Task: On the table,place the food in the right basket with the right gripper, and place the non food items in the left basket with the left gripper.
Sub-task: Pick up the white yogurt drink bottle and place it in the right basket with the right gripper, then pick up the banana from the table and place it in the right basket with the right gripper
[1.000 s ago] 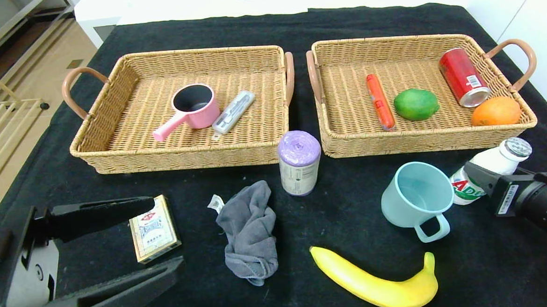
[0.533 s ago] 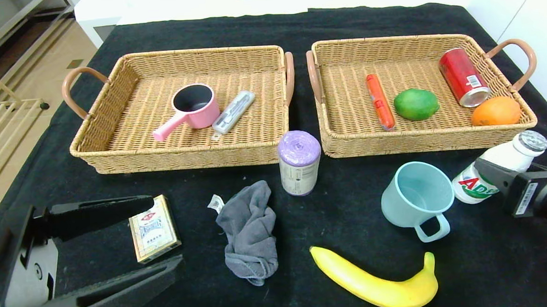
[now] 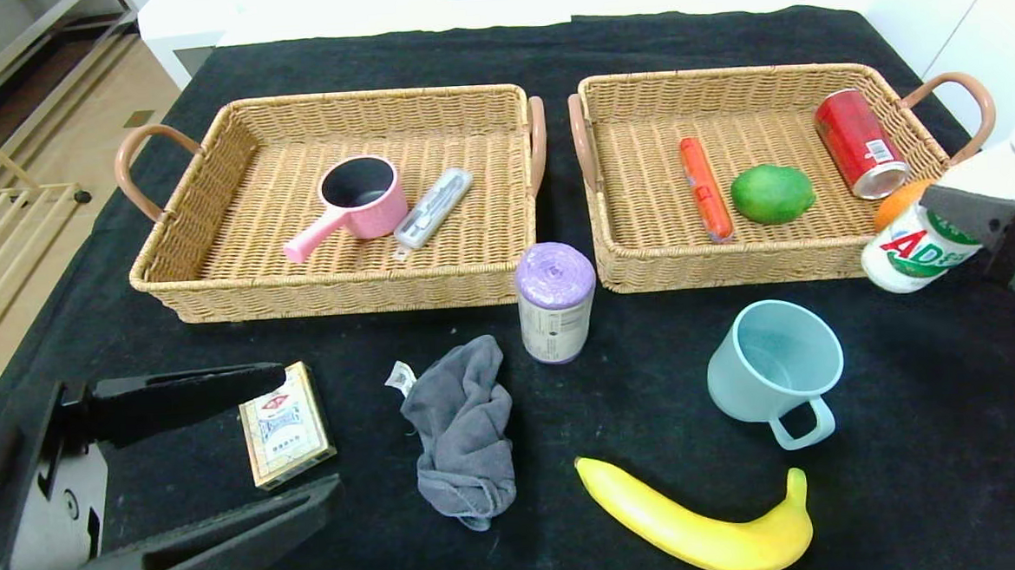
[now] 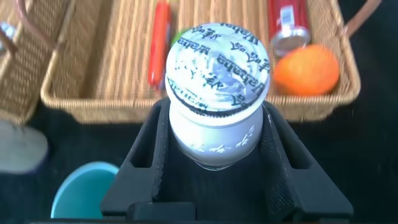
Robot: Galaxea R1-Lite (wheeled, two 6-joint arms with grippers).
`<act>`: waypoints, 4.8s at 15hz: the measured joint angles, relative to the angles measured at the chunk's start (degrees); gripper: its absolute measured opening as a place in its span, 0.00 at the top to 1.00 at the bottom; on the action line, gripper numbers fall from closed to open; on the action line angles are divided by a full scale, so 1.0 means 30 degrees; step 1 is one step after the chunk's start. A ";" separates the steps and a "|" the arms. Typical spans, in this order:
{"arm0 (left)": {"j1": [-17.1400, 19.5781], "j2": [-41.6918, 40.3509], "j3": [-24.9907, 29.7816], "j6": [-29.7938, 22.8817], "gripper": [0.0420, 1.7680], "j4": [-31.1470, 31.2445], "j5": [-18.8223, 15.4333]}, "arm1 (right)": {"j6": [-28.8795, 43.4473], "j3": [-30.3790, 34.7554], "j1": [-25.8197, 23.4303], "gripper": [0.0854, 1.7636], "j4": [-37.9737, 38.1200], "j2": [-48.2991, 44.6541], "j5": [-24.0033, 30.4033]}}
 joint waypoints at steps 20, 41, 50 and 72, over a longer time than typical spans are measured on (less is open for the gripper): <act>0.0000 0.0077 0.0102 0.0081 0.03 -0.0037 -0.0016 | -0.0093 -0.6506 -0.3694 0.53 -0.2438 0.8103 0.1211; 0.0000 0.0077 0.0158 0.0163 0.03 -0.0004 -0.0028 | -0.0414 -0.2767 -0.2365 0.11 -0.2272 0.4657 0.1422; -0.0020 0.0077 0.0175 0.0163 0.03 0.0000 -0.0028 | -0.0467 -0.0829 0.2276 0.06 0.7221 -0.2032 0.1398; 0.0118 0.0618 0.0219 0.0146 0.03 0.0033 0.0569 | -0.3994 -0.1995 1.1870 0.04 1.4088 -0.2483 0.1719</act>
